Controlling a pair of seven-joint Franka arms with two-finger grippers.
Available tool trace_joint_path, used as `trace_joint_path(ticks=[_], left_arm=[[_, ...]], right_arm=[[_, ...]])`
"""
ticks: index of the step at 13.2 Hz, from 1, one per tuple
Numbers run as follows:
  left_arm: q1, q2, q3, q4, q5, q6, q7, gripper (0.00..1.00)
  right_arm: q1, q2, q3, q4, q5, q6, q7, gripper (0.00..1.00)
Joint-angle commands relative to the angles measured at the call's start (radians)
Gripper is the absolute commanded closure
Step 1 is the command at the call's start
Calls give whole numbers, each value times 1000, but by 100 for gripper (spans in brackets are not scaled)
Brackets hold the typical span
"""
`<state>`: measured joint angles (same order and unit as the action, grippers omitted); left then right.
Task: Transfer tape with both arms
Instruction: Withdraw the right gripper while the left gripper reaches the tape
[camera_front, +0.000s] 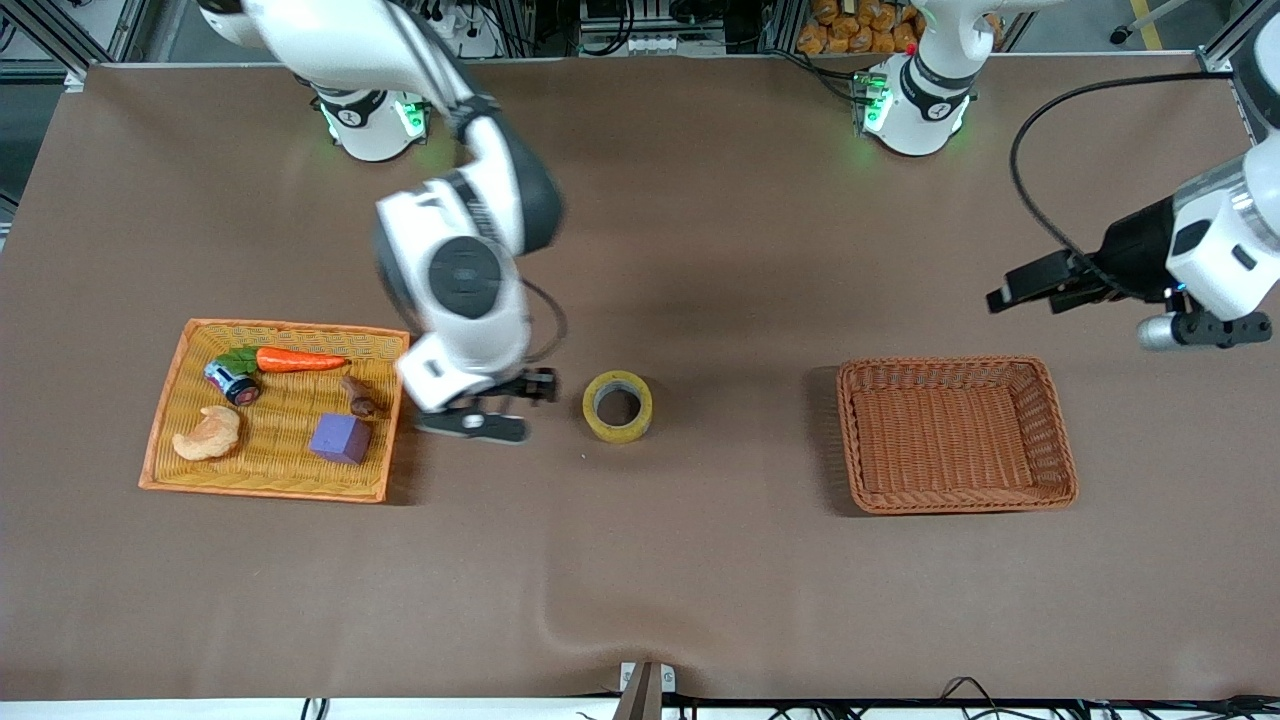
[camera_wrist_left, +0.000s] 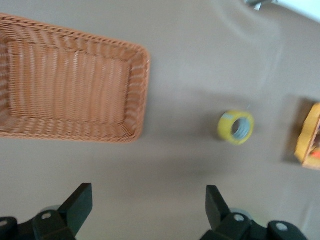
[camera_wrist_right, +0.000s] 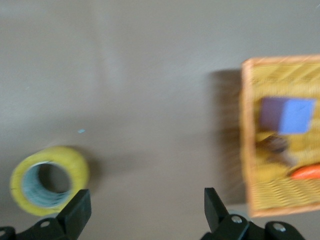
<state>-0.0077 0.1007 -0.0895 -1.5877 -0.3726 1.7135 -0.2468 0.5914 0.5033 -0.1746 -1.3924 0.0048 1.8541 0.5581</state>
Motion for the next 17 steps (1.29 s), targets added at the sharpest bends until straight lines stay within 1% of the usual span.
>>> trace_joint_path(ticks=[1, 2, 3, 5, 6, 7, 8, 9, 10, 11, 13, 14, 15, 16, 17], left_arm=[[-90, 71, 0, 83, 1, 43, -174, 0], [-110, 82, -1, 83, 38, 58, -213, 0], [-150, 92, -3, 81, 84, 64, -224, 0], [-257, 154, -1, 83, 185, 64, -296, 0], [-309, 160, -3, 83, 228, 64, -372, 0], [-367, 162, -3, 81, 251, 64, -443, 0], [-421, 181, -1, 77, 262, 64, -481, 0], [-464, 221, -1, 83, 273, 64, -509, 0], [-492, 267, 4, 89, 277, 67, -560, 0], [-504, 311, 1, 127, 279, 87, -622, 0], [-558, 425, 7, 192, 281, 182, -770, 0], [-592, 477, 11, 204, 290, 240, -866, 0], [-630, 509, 23, 204, 341, 288, -961, 0], [-664, 540, 34, 204, 413, 323, -1068, 0], [-682, 572, 34, 207, 460, 360, -1174, 0]], right_arm=[[-145, -257, 21, -294, 102, 106, -147, 0], [-177, -296, 20, -321, 103, 103, -227, 0], [-203, -322, 17, -323, 103, 79, -281, 0], [-326, -376, 20, -321, 106, 30, -340, 0], [-359, -403, 15, -315, 103, -4, -363, 0], [-408, -425, 12, -306, 100, -38, -418, 0], [-447, -440, 12, -303, 100, -82, -531, 0], [-458, -465, 7, -306, 100, -110, -574, 0], [-476, -476, 1, -301, 98, -130, -575, 0], [-484, -476, 0, -284, 98, -154, -575, 0], [-487, -462, 0, -176, 81, -258, -575, 0], [-489, -457, 0, -143, 49, -283, -575, 0], [-481, -457, 1, -139, -7, -280, -573, 0], [-479, -457, 4, -139, -35, -279, -572, 0], [-482, -457, 4, -139, -40, -280, -573, 0]])
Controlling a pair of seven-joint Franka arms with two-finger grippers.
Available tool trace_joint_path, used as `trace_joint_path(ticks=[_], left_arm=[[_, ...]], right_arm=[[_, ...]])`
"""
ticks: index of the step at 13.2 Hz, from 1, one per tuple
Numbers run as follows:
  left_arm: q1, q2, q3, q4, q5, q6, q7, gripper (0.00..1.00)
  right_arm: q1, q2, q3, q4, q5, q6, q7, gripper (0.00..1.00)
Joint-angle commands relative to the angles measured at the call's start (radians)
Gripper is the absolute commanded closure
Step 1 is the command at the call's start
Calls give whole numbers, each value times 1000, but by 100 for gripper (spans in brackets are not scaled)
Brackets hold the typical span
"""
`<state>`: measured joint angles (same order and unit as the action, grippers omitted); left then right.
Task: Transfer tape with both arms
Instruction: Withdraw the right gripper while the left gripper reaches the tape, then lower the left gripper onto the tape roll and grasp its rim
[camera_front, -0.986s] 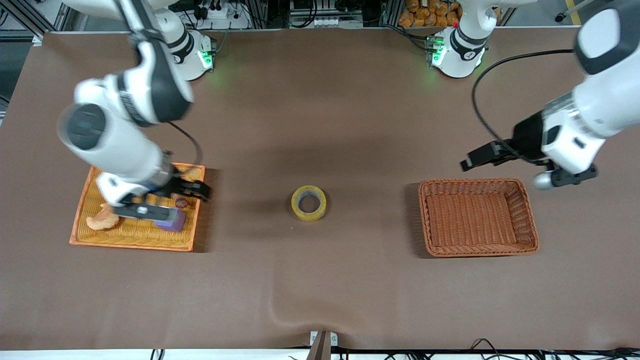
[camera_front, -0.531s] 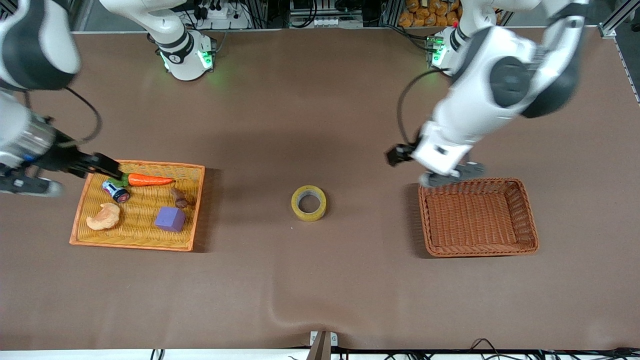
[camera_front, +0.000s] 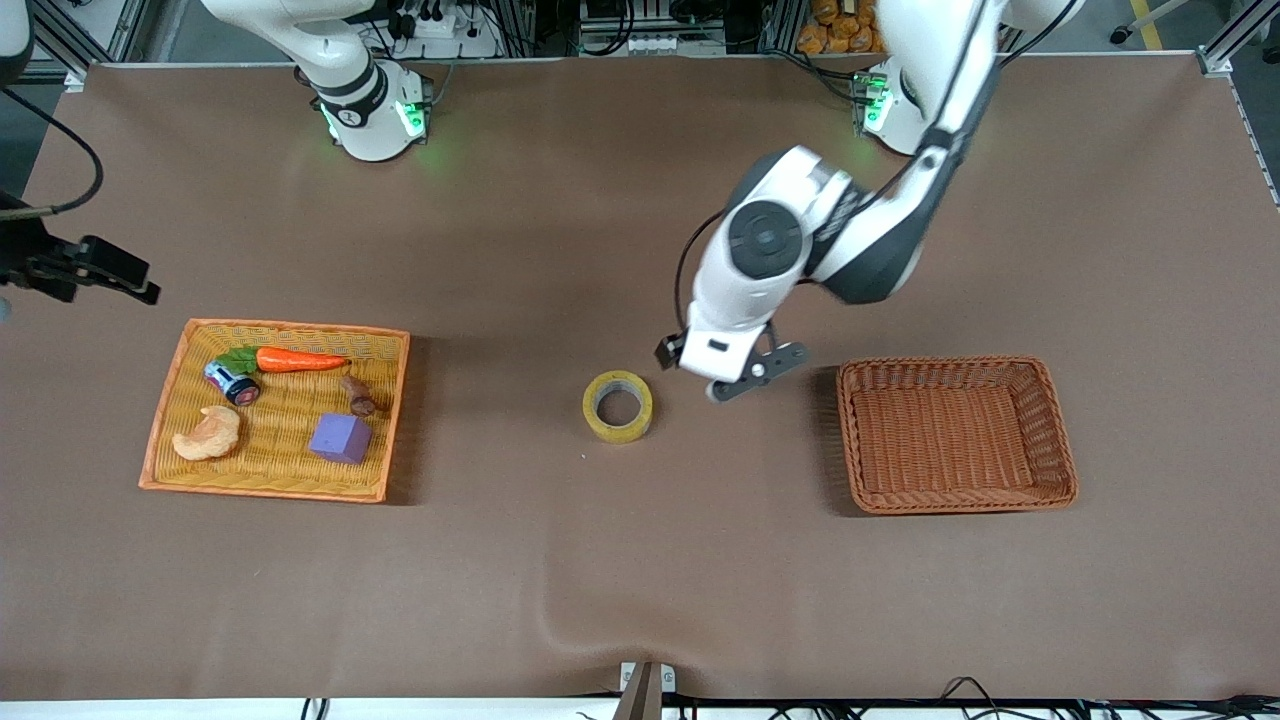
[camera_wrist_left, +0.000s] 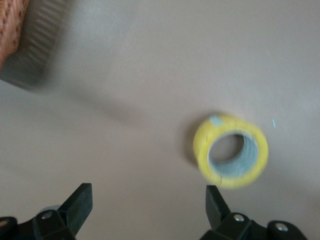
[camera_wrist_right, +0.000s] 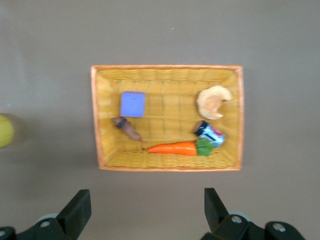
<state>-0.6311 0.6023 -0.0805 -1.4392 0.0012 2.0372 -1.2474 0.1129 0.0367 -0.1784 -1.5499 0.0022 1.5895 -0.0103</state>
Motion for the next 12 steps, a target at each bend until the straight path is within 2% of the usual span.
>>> trace_joint_path(ticks=[1, 7, 10, 12], left_arm=[[-71, 98, 24, 57, 104, 82, -252, 0], [-116, 186, 31, 59, 112, 225, -452, 0], [-212, 235, 134, 59, 111, 296, -581, 0], [-246, 260, 160, 59, 109, 299, -618, 0]], right_arm=[[-7, 9, 7, 19, -37, -22, -14, 0], [-10, 17, 5, 28, -24, -29, -14, 0], [-10, 14, 4, 28, -24, -63, -14, 0], [-24, 14, 4, 25, -22, -62, -16, 0]])
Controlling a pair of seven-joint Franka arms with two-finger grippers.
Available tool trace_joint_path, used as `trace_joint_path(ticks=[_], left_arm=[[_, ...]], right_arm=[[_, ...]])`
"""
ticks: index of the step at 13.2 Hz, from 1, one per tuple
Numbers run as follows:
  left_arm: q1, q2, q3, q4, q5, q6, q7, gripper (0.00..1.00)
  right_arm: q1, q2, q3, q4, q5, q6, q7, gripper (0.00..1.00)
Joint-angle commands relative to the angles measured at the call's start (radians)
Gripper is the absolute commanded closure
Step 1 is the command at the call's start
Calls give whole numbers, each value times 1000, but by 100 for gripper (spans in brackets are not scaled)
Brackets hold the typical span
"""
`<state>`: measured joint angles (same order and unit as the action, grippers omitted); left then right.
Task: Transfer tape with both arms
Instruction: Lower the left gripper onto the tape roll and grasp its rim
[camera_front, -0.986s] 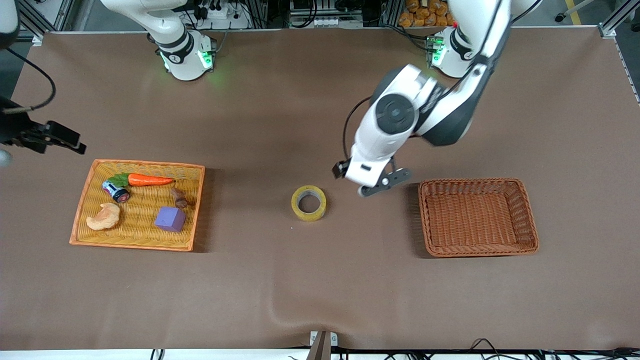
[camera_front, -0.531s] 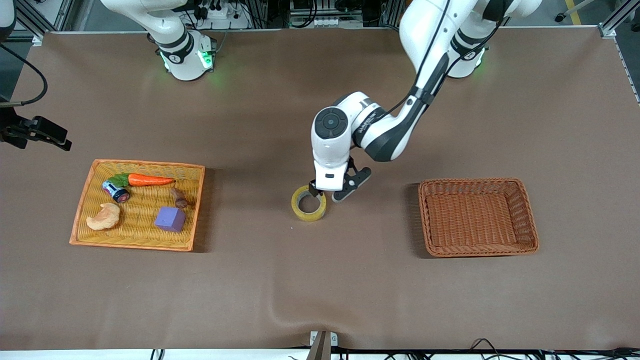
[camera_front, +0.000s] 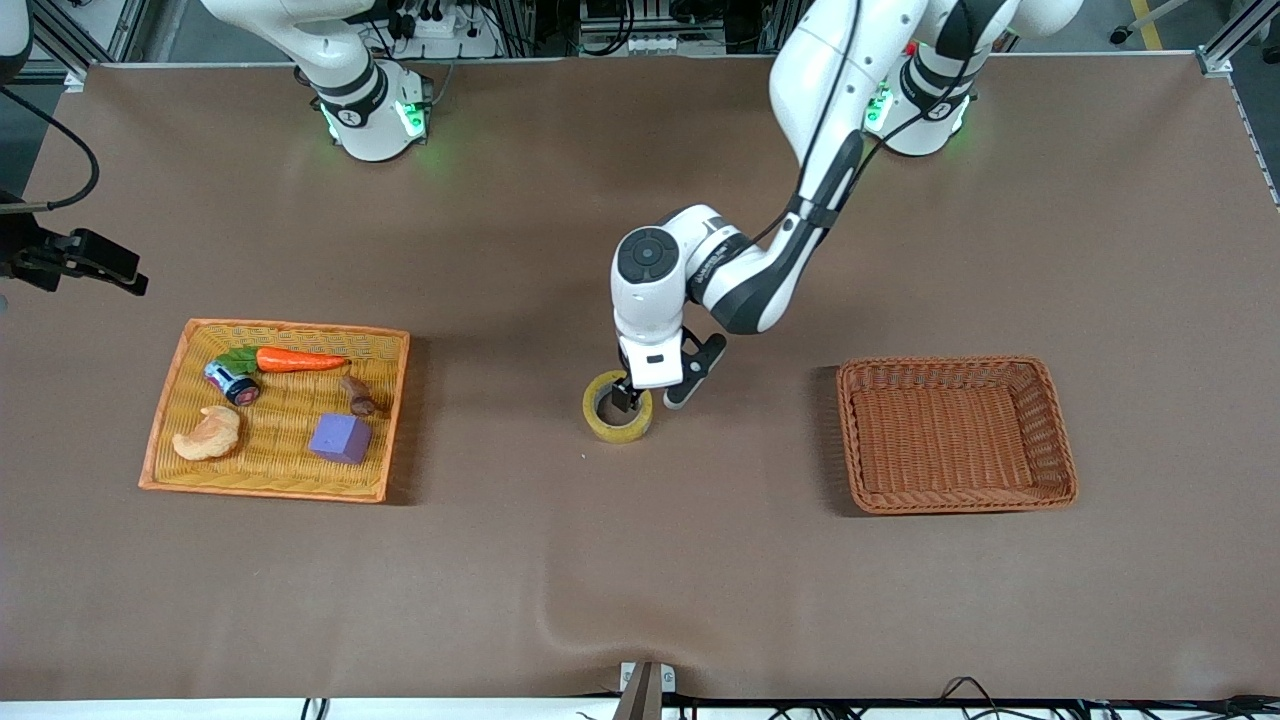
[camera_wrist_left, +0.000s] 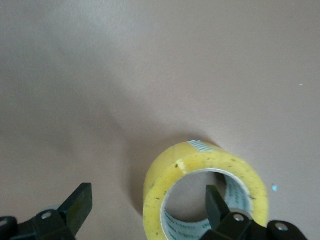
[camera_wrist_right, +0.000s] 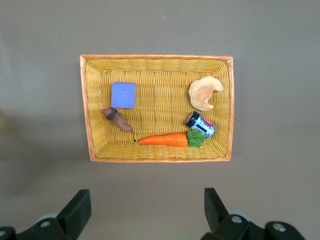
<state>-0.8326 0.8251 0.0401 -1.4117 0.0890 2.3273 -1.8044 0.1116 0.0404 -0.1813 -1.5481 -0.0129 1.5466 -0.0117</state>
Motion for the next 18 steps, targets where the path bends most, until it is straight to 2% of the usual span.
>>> trace_joint_path(ticks=[1, 2, 3, 4, 9, 11, 12, 15, 18], left_arm=[[-45, 43, 40, 31, 21, 21, -84, 0], [-45, 46, 40, 31, 23, 29, -104, 0], [-45, 45, 40, 31, 22, 29, -119, 63], [-48, 45, 43, 31, 25, 29, -140, 100], [-57, 37, 53, 30, 54, 27, -132, 100], [-54, 3, 54, 17, 180, 5, -81, 100], [-48, -7, 53, 19, 189, -32, -64, 100], [-5, -98, 40, 5, 161, -143, 92, 100], [39, -266, 35, -134, 103, -166, 276, 100]], right_arm=[[-29, 9, 8, 20, 4, -19, -10, 0], [-35, 4, 6, 14, 37, -17, -4, 0], [-36, 4, 6, 14, 48, -7, -2, 0], [-36, 4, 8, 14, 48, 9, -4, 0], [-29, 12, 10, 25, 33, 30, -16, 0], [-30, 13, 8, 25, 31, 29, -21, 0], [-32, 13, 10, 26, 34, 24, -22, 0], [-33, 13, 10, 31, 33, 20, -28, 0], [-27, 10, 11, 31, 16, 20, -28, 0]])
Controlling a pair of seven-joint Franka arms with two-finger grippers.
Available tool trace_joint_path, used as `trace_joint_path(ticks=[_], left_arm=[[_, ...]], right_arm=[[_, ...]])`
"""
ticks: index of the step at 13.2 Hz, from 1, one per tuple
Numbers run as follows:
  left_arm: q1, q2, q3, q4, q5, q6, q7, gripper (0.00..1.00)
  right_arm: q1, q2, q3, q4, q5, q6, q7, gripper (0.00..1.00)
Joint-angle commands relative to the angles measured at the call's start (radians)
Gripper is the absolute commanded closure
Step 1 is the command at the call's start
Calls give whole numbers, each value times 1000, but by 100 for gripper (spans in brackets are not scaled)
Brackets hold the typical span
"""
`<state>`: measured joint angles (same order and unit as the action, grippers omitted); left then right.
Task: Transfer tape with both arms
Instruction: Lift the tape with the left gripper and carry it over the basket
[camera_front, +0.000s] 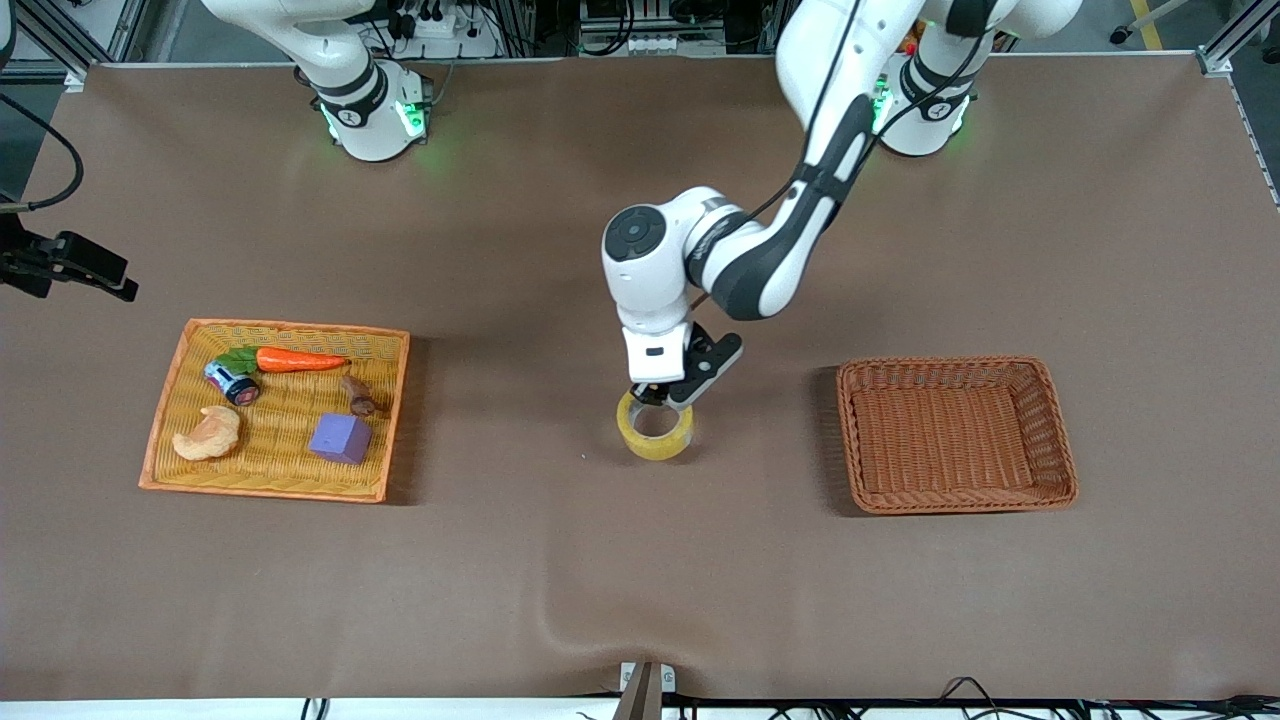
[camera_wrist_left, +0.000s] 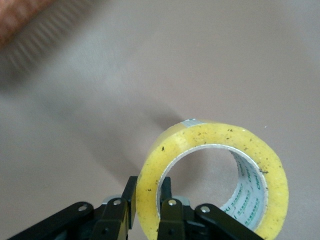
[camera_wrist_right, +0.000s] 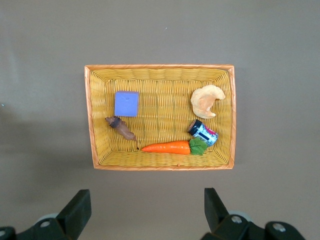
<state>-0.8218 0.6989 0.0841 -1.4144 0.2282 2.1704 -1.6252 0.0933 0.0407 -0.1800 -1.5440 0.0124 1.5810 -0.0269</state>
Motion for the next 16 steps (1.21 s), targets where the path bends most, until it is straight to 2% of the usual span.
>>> trace_joint_path(ticks=[1, 4, 6, 10, 14, 16], left_arm=[[61, -198, -9, -179, -49, -12, 173, 100], [151, -349, -9, -320, -67, -33, 443, 100], [229, -392, -9, -356, -82, -58, 604, 100], [406, -398, -9, -351, -125, -179, 985, 100], [588, -369, -9, -354, -132, -182, 1298, 100], [673, -343, -9, -356, -196, -153, 1442, 100]], right_arm=[[-9, 10, 11, 27, -17, -15, -14, 0], [-10, 10, 11, 27, -17, -15, -43, 0], [-11, 10, 11, 24, -17, -19, -42, 0], [-11, 10, 11, 24, -17, -21, -44, 0], [-11, 11, 11, 22, -17, -19, -44, 0], [-11, 11, 11, 21, -17, -19, -42, 0]])
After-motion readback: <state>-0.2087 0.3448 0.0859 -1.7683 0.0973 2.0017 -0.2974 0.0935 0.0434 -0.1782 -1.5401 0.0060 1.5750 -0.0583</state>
